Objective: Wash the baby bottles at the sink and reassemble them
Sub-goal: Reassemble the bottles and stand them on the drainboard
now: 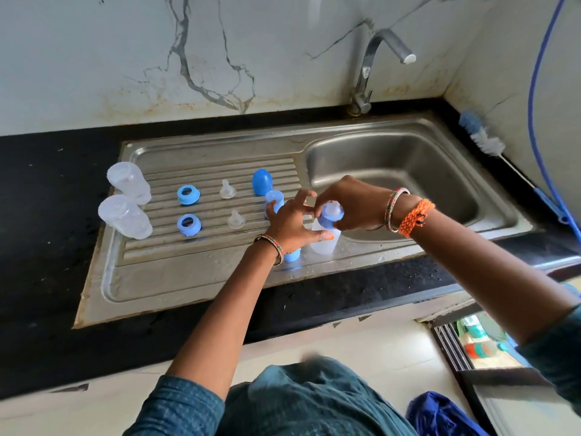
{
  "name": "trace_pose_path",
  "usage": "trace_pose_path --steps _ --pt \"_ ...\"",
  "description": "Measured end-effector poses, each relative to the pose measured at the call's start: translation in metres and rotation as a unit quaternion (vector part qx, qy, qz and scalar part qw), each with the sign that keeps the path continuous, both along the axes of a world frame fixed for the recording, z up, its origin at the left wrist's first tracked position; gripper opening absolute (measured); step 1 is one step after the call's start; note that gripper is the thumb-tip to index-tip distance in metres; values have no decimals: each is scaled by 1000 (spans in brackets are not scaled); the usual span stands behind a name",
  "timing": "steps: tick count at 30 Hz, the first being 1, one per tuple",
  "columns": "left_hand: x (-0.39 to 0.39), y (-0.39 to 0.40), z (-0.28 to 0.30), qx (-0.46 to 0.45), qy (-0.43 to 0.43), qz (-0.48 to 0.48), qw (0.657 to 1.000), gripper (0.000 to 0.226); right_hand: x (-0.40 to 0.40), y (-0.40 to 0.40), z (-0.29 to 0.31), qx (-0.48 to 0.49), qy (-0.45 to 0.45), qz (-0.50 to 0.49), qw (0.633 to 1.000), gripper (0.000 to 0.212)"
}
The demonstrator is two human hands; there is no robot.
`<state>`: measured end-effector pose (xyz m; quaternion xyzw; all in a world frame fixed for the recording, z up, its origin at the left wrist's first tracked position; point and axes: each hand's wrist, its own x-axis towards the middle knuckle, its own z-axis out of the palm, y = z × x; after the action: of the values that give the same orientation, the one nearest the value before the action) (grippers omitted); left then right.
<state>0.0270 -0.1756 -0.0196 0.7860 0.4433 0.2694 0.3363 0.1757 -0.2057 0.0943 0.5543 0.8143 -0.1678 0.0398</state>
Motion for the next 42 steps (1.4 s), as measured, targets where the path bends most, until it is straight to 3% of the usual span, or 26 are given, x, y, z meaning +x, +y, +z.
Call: trace_pose_path --steps 6,10,12,18,23,29,31,35,39,42 --pt "0 0 -3 12 -8 -6 1000 69 -2 -3 -1 25 -14 -31 999 43" --pt "1 2 -1 21 30 -3 999 73 -10 3 -2 34 -78 -75 994 85" --pt "1 3 1 20 41 -10 999 72 -12 6 -3 35 -99 -68 992 81" --pt "0 6 6 30 38 -38 998 67 -9 1 -8 30 -64 -42 997 43" --pt "0 10 7 37 85 -42 995 74 -2 3 2 53 -53 -9 997 50" --pt "0 7 7 58 84 -33 994 70 -5 2 -5 41 -73 -33 996 42" --pt "0 6 6 50 84 -32 995 72 -7 4 -7 48 -107 -53 992 53" --pt "1 6 4 54 88 -19 995 74 0 1 -8 28 -150 -87 984 97" --pt "0 7 3 53 87 -21 995 75 1 -4 -5 3 -36 -49 998 86" --pt "1 6 3 67 95 -19 993 75 -2 -3 -9 52 -51 -89 993 89"
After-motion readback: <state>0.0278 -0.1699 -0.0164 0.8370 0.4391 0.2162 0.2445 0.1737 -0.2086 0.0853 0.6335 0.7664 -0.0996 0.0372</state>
